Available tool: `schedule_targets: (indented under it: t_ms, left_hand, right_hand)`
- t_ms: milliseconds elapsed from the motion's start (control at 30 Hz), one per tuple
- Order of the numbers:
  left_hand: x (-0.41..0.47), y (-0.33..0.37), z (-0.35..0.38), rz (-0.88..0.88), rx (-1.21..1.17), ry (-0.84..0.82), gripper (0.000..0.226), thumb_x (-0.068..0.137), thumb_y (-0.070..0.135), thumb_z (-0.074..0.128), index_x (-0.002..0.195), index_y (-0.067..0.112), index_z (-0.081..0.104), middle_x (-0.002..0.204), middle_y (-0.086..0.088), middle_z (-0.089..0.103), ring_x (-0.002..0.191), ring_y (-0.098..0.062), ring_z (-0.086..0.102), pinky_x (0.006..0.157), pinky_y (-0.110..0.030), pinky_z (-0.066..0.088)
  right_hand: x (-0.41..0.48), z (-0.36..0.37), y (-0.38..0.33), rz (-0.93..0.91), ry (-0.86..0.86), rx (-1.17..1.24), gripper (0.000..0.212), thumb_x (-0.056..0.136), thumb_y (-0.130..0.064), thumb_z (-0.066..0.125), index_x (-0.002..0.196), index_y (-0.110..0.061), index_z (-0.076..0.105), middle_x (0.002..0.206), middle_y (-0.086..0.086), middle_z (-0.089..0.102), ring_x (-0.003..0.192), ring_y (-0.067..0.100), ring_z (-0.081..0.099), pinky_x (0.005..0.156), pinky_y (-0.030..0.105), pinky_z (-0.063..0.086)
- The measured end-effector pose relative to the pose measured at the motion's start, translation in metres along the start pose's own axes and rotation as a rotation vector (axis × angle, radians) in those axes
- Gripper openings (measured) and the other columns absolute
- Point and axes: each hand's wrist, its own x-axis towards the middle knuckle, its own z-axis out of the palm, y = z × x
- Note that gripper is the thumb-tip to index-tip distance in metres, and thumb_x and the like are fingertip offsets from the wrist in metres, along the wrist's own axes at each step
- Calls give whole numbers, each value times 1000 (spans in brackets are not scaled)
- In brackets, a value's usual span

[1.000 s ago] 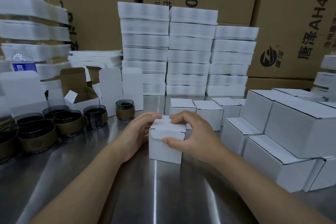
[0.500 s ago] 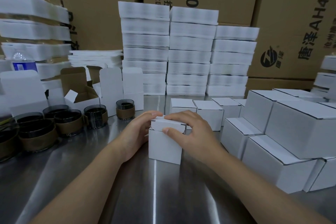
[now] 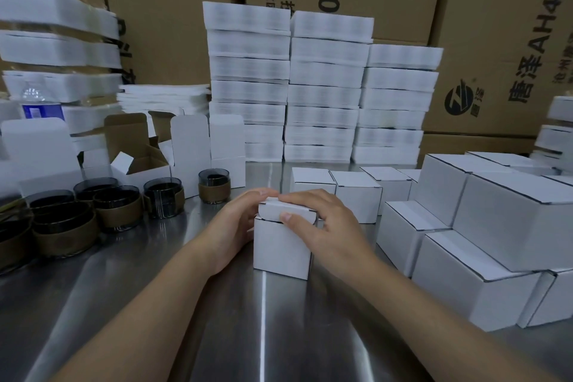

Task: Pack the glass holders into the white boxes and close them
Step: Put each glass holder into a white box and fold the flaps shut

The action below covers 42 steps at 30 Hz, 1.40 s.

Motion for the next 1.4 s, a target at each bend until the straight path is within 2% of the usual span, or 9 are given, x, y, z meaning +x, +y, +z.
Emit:
schedule_targets:
  t_ms: [167, 367, 467, 567, 633, 733, 1067, 1233, 1400]
  left_hand:
    - [-1, 1, 0, -14, -14, 27, 38, 71, 38, 60, 101, 16, 65, 100, -14, 62, 97, -29, 55, 92, -42, 37]
    - [-1, 1, 0, -23, -2, 35, 19, 66, 27, 60, 81, 25, 71, 91, -8, 65, 91, -27, 56, 89, -41, 38]
    - [0, 1, -1, -21, -3, 32, 20, 65, 23, 59, 79, 27, 73, 91, -6, 68, 90, -26, 57, 88, -40, 39]
    - [0, 0, -2, -24, 8, 26, 22, 65, 21, 58, 80, 27, 73, 90, -7, 67, 91, -26, 55, 86, -39, 38]
    - [1, -1, -3, -21, 14, 21, 23, 65, 21, 57, 80, 28, 74, 88, -6, 67, 89, -24, 56, 83, -37, 40]
    - [1, -1, -2, -8, 6, 16, 25, 64, 19, 57, 79, 24, 75, 87, -6, 69, 84, -22, 59, 79, -34, 43]
    - [1, -1, -3, 18, 16, -8, 27, 63, 17, 56, 80, 22, 76, 92, -3, 73, 86, -18, 65, 85, -35, 44]
    - [0, -4, -5, 23, 33, -35, 32, 53, 28, 73, 84, 25, 73, 91, -6, 70, 88, -22, 63, 84, -37, 43]
    - [1, -3, -5, 5, 32, -20, 28, 55, 19, 77, 83, 26, 74, 84, -2, 70, 78, -18, 65, 74, -31, 47]
  right_hand:
    - [0, -1, -1, -22, -4, -24, 22, 85, -36, 65, 105, -47, 64, 107, -19, 58, 106, -2, 48, 86, 11, 37]
    - [-3, -1, 3, -79, -32, -12, 22, 88, -32, 64, 105, -47, 62, 110, -22, 54, 113, 0, 43, 87, 3, 30]
    - [-2, -1, 3, -56, -64, 39, 18, 90, -41, 51, 102, -52, 60, 112, -23, 53, 116, -3, 40, 86, -1, 27]
    - [0, -1, 5, -19, -82, 80, 32, 90, -45, 31, 101, -55, 59, 110, -29, 52, 116, -9, 38, 92, 1, 24]
    - [1, -1, 7, -10, -81, 98, 36, 90, -41, 27, 100, -55, 59, 108, -32, 51, 116, -9, 38, 94, 2, 22]
    - [2, -1, 7, -12, -87, 96, 36, 89, -39, 29, 99, -56, 59, 109, -31, 52, 115, -10, 37, 94, 2, 23]
    - [2, -3, 8, -54, -127, 69, 38, 86, -32, 41, 104, -65, 49, 113, -29, 50, 115, -7, 37, 86, -1, 24]
    - [3, -4, 10, -59, -127, 109, 43, 95, -12, 48, 96, -52, 62, 116, -20, 52, 120, -1, 36, 85, -1, 27]
    - [4, -5, 9, -71, -121, 69, 37, 96, -14, 49, 98, -47, 65, 115, -22, 52, 119, -3, 36, 88, 2, 30]
